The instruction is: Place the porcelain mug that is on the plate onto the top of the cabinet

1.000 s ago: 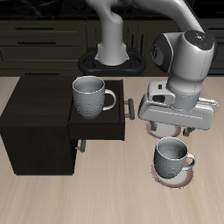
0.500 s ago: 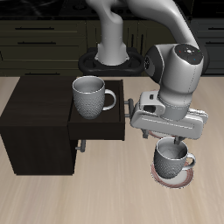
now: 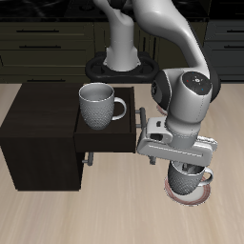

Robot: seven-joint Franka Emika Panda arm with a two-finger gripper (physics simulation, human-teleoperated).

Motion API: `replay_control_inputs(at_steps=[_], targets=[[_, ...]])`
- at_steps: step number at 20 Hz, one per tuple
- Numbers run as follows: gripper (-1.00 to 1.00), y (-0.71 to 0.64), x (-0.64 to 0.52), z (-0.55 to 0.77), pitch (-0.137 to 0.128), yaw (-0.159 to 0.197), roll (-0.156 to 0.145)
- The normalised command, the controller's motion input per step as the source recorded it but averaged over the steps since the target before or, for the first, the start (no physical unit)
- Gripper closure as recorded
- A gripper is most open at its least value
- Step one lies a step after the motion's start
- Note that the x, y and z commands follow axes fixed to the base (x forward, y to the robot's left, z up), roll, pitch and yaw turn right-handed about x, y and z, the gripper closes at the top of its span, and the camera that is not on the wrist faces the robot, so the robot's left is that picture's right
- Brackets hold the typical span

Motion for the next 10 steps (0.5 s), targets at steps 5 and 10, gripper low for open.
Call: replay_control_inputs(at_steps=[5, 10], targets=[[1.00, 0.13, 0.06, -0.48, 0.073, 0.006, 0.023], [1.00, 0.18, -0.03, -0.15, 0.017, -0.031, 0.040]])
